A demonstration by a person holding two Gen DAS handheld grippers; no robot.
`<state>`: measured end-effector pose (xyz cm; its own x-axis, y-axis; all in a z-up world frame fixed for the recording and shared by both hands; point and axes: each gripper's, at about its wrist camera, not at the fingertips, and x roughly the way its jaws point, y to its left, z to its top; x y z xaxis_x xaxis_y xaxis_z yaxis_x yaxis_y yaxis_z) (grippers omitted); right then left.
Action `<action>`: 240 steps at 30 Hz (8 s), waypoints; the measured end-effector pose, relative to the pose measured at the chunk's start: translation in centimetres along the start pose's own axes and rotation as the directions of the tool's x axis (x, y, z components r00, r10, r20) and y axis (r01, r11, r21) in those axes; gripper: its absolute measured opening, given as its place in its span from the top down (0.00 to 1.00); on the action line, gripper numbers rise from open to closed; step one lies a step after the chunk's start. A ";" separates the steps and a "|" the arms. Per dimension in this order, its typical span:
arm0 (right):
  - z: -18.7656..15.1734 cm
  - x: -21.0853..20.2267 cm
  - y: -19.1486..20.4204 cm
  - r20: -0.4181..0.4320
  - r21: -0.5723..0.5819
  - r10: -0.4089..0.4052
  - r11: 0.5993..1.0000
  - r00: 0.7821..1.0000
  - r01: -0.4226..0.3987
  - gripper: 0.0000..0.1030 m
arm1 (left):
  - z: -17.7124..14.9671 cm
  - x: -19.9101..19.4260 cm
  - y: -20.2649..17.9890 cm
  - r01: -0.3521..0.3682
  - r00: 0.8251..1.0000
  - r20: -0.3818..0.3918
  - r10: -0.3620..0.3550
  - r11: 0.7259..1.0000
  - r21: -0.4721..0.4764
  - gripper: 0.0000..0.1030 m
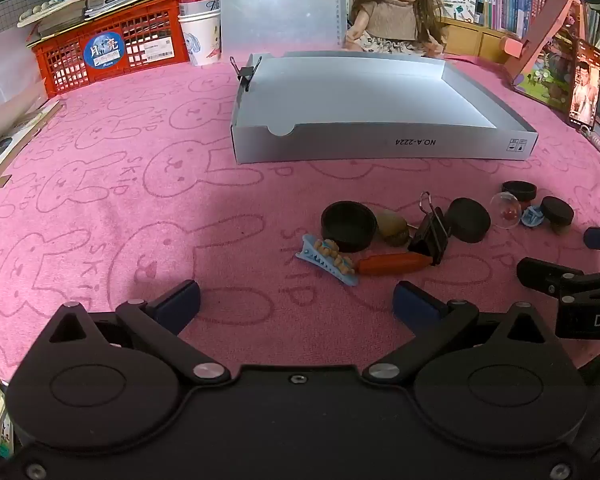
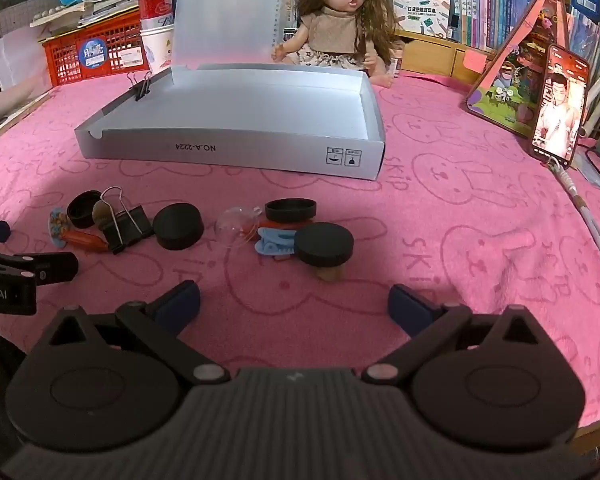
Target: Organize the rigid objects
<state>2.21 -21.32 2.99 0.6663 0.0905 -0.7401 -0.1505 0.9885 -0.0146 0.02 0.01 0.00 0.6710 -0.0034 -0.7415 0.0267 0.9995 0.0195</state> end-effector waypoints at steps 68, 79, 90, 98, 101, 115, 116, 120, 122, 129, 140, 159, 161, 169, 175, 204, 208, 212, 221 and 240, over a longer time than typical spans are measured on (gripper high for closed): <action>0.0 -0.2 0.2 -0.003 0.005 0.001 1.000 1.000 -0.001 0.00 | -0.1 -0.1 0.0 -0.003 1.000 0.012 0.003 1.000 0.007 0.00; 0.0 -0.3 0.1 -0.005 0.007 -0.001 1.000 1.000 0.001 0.00 | -0.2 -0.1 0.0 0.000 1.000 0.016 0.000 1.000 0.009 0.00; 0.0 -0.2 -0.2 -0.001 0.003 0.005 1.000 1.000 -0.005 0.00 | -0.4 -0.1 0.1 0.007 1.000 0.023 -0.007 1.000 0.016 0.00; 0.1 -0.4 -0.2 0.008 0.002 0.014 1.000 1.000 -0.014 0.00 | -0.5 -0.4 0.1 0.017 0.999 0.037 -0.018 1.000 0.023 0.02; -0.1 -0.4 -0.1 0.019 -0.009 0.018 1.000 1.000 -0.018 0.00 | -0.5 -0.7 0.1 0.037 0.998 0.046 -0.039 0.999 0.039 0.07; 0.2 -1.1 -1.6 0.102 -0.022 0.024 1.000 0.995 -0.022 0.14 | 0.0 -2.0 0.1 0.148 0.984 0.089 -0.155 0.986 0.080 0.45; 0.2 -1.2 -1.8 0.105 -0.022 0.021 1.000 0.994 -0.019 0.17 | 0.1 -2.0 0.3 0.144 0.984 0.093 -0.152 0.986 0.085 0.47; 0.4 -0.9 -2.6 0.107 -0.010 0.027 1.000 0.994 -0.026 0.26 | 0.1 -2.0 0.7 0.157 0.983 0.079 -0.165 0.982 0.106 0.58; 0.4 -0.7 -3.0 0.107 0.007 0.028 1.000 0.994 -0.029 0.30 | 0.0 -1.8 0.9 0.185 0.979 0.066 -0.192 0.977 0.104 0.58; 0.5 -0.2 -3.1 0.101 0.017 0.026 0.999 0.994 -0.028 0.35 | 0.0 -2.0 0.3 0.107 0.978 0.157 -0.140 0.974 0.200 0.55; 0.8 0.1 -3.2 0.100 0.014 0.021 1.000 0.995 -0.022 0.54 | 0.2 -1.3 0.6 0.188 0.964 0.121 -0.238 0.925 0.329 0.50; 1.2 0.4 -3.1 0.093 0.048 -0.009 0.999 0.996 0.004 0.73 | 0.4 -0.4 1.1 0.202 0.961 0.113 -0.251 0.923 0.327 0.70; 1.2 0.3 -3.2 0.093 0.054 -0.001 0.999 0.996 -0.004 0.73 | 0.4 -0.6 1.1 0.188 0.964 0.117 -0.237 0.925 0.330 0.70; 1.1 -0.4 -3.6 0.112 0.058 0.029 0.998 0.993 -0.035 0.71 | 0.8 -1.1 2.3 0.151 0.970 0.150 -0.193 0.955 0.254 0.70; 0.6 -1.3 -2.5 0.122 -0.015 0.089 0.996 0.989 -0.088 0.52 | 0.8 -0.8 2.6 0.132 0.974 0.148 -0.170 0.963 0.236 0.70; 1.2 -0.3 -5.0 0.105 0.109 0.061 0.991 0.993 -0.072 0.42 | -0.1 -0.9 2.4 0.100 0.978 0.150 -0.142 0.962 0.253 0.57; 1.1 -0.1 -4.8 0.103 0.120 0.048 0.991 0.994 -0.061 0.40 | -0.1 -0.8 2.5 0.102 0.979 0.150 -0.141 0.964 0.244 0.57; 1.1 -0.8 -5.7 0.133 0.160 0.057 0.984 0.990 -0.078 0.40 | -0.1 -0.8 2.6 0.098 0.979 0.152 -0.138 0.965 0.244 0.57; 0.9 -0.3 -6.5 0.101 0.164 0.030 0.985 0.994 -0.046 0.40 | -0.1 -0.7 2.6 0.100 0.978 0.153 -0.140 0.964 0.246 0.57; 0.2 0.3 -4.2 0.121 0.038 0.002 0.999 0.993 -0.007 0.56 | -1.1 -1.1 1.4 0.071 0.972 0.186 -0.142 0.936 0.344 0.64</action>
<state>3.20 -25.42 3.01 0.7497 0.1067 -0.6531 -0.1272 0.9918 0.0161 -1.51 1.48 0.07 0.7865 -0.1517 -0.5986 0.3277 0.9241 0.1964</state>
